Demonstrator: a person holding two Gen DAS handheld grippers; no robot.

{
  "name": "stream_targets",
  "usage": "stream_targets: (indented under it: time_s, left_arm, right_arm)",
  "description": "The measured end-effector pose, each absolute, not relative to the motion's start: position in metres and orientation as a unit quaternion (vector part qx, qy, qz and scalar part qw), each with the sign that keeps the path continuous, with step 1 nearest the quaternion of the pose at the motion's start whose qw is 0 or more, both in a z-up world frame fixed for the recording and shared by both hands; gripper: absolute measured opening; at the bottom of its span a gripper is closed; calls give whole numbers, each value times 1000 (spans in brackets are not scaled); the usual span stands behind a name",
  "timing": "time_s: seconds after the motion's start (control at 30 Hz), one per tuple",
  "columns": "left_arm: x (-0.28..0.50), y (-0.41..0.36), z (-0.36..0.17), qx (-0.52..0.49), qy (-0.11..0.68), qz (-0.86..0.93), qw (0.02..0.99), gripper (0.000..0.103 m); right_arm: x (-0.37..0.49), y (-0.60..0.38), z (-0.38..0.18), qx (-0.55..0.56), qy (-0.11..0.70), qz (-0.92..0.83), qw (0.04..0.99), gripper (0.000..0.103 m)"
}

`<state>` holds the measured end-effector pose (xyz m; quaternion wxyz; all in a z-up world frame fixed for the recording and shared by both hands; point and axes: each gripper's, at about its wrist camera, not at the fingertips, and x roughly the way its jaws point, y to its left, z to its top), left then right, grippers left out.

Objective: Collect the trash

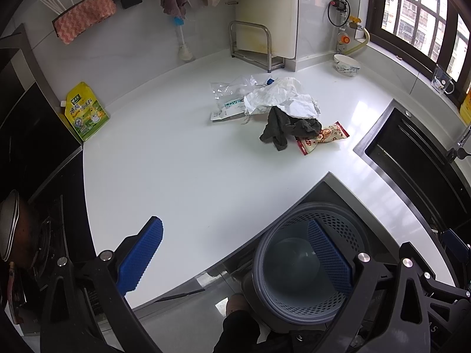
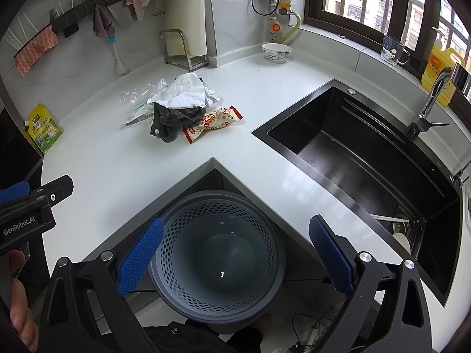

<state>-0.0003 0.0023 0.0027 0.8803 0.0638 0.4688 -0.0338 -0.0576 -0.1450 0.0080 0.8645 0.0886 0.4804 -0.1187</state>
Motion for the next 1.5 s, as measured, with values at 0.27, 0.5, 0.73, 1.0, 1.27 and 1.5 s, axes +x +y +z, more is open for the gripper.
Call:
stream_targets:
  time_s: [0.27, 0.5, 0.73, 1.0, 1.27, 1.5]
  left_arm:
    - [0, 3, 3, 65, 468, -35, 881, 97]
    - [0, 4, 3, 66, 467, -34, 881, 97]
    - [0, 5, 4, 67, 466, -31, 882, 97]
    - [-3, 5, 6, 65, 464, -24, 883, 97]
    - [-16, 2, 5, 51, 463, 3, 885, 97]
    - [-32, -1, -3, 42, 470, 33, 881, 97]
  right_arm:
    - [-58, -144, 9, 89, 478, -120, 866, 95]
    - [-59, -143, 10, 92, 475, -121, 867, 95]
    - [-64, -144, 11, 93, 473, -118, 868, 95]
    - [-67, -149, 13, 90, 472, -110, 870, 95]
    - [-75, -162, 12, 88, 464, -84, 877, 95]
    - [-83, -180, 2, 94, 451, -40, 887, 95]
